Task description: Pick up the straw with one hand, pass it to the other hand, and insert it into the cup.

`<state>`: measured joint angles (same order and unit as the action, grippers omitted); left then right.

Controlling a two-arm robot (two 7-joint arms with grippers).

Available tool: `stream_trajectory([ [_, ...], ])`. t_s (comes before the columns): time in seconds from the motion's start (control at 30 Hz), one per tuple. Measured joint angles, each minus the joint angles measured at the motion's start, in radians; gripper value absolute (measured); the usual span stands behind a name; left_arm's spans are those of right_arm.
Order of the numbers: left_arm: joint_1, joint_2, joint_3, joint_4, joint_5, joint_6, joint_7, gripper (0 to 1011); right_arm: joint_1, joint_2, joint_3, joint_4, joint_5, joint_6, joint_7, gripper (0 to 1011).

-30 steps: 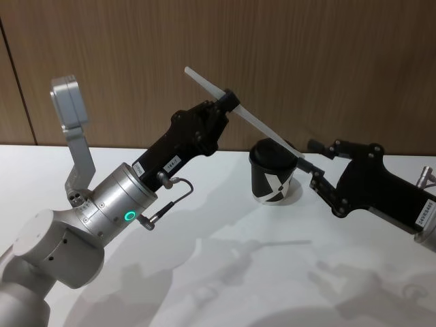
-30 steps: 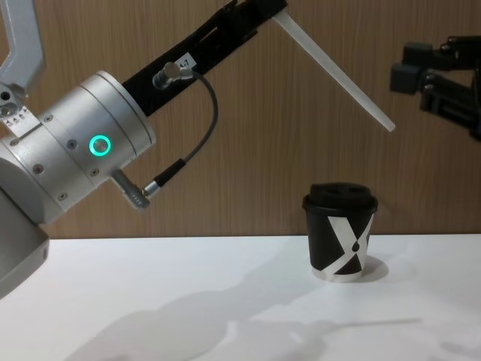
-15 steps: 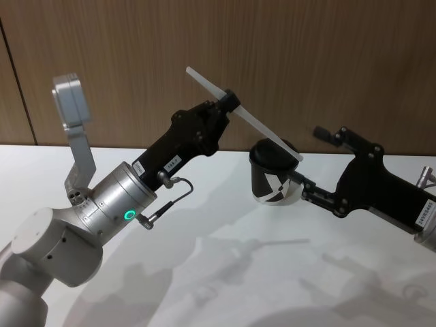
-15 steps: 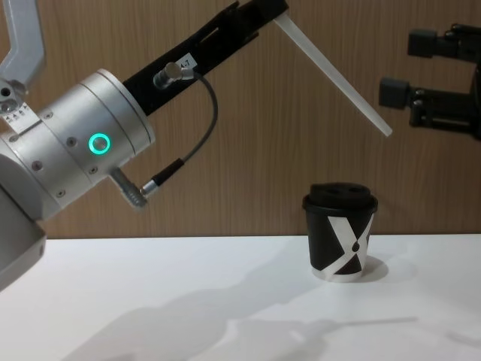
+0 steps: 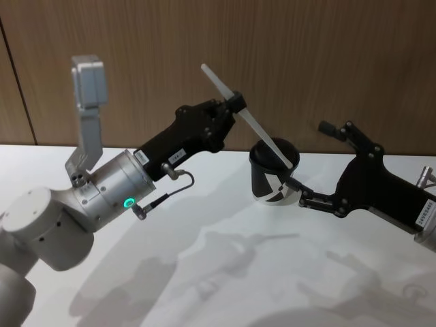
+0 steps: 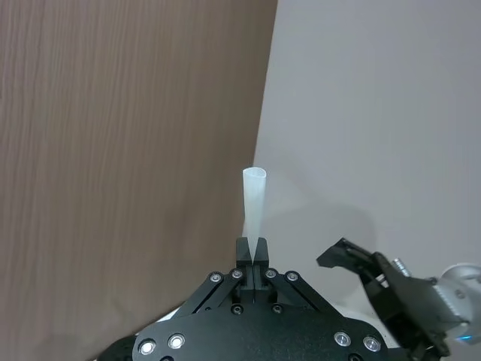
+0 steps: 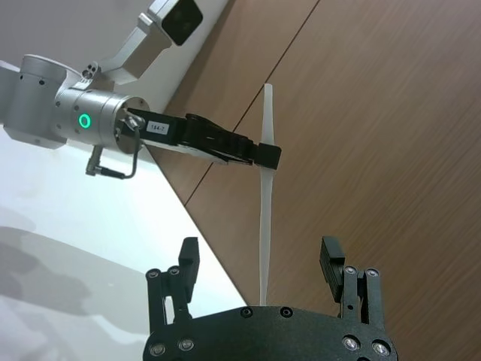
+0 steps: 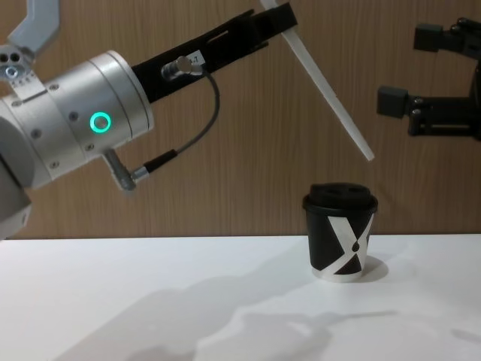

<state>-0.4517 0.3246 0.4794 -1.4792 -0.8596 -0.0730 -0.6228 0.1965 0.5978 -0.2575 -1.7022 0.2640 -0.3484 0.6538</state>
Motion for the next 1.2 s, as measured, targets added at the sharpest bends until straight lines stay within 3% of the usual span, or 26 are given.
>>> stream_trajectory([
  [0.37, -0.039, 0.015, 0.018, -0.022, 0.086, 0.053, 0.113, 1, 0.000, 0.000, 0.000, 0.000, 0.000, 0.000, 0.000, 1001],
  [0.6, -0.074, 0.007, 0.030, 0.003, 0.134, 0.061, 0.152, 0, 0.000, 0.000, 0.000, 0.000, 0.000, 0.000, 0.000, 1001],
  [1.2, -0.176, -0.038, 0.057, 0.122, 0.196, 0.067, 0.133, 1, 0.000, 0.000, 0.000, 0.000, 0.000, 0.000, 0.000, 1001],
])
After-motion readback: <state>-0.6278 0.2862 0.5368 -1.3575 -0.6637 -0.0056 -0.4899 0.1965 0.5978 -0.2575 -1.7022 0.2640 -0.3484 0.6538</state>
